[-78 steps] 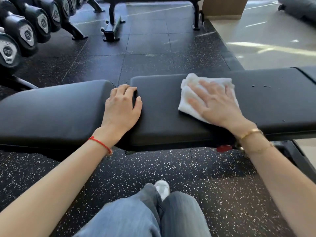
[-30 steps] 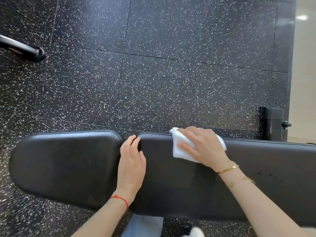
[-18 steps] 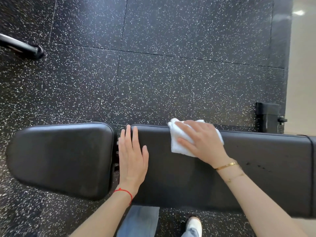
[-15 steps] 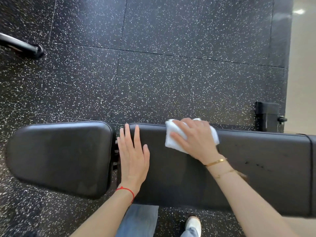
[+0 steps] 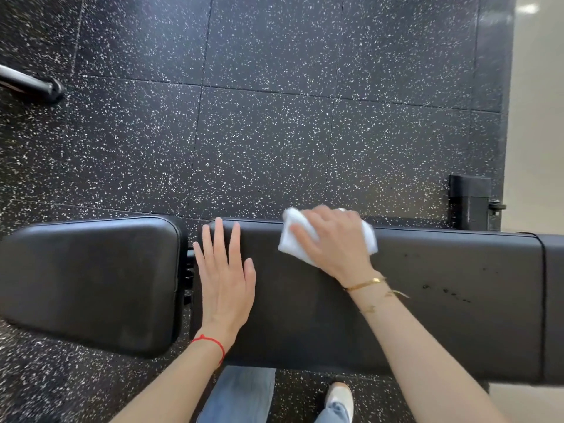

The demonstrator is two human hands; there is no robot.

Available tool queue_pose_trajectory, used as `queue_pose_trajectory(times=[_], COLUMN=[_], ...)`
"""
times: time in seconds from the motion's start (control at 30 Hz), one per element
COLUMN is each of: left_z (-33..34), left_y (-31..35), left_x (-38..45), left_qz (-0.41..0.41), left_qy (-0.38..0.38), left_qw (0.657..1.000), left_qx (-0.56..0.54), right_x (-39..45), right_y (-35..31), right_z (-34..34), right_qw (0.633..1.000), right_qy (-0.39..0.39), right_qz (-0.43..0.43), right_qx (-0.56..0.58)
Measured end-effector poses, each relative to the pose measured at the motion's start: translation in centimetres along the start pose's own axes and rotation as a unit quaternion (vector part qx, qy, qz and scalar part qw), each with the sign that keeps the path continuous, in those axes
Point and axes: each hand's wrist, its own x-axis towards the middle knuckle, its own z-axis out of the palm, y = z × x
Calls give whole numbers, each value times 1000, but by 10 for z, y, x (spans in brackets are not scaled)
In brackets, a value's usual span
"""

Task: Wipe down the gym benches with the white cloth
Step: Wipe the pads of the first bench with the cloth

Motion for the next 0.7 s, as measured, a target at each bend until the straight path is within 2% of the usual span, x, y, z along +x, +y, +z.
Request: queue_pose_trajectory(times=[0.13, 0.2, 0.33, 0.43, 0.53, 0.6, 0.7], left_z=[1, 1, 2, 7, 13, 16, 18], left_y=[17, 20, 26, 39, 47, 47, 46], left_x=[2, 2, -1, -5, -6, -6, -4], left_qz=[-18, -30, -4, 20, 3, 1, 5], left_qy=[-7, -4, 13, 15, 21, 27, 35], left_qw=[1000, 1000, 1000, 1000, 1000, 999, 999], left_qx=[6, 4, -1, 7, 15, 23, 27], right_x=[7, -2, -33, -26, -8, -7, -20], right_y=[-18, 7, 75, 75, 28, 10, 35], right_z=[6, 3, -9, -14, -5, 4, 0], right_qw=[996, 995, 1000, 998, 997, 998, 996], right_qy=[-63, -43, -1, 18, 27, -8, -19], right_qz=[-68, -93, -15, 43, -61, -63, -83], right_qx=[11, 18, -4, -37, -29, 0, 22])
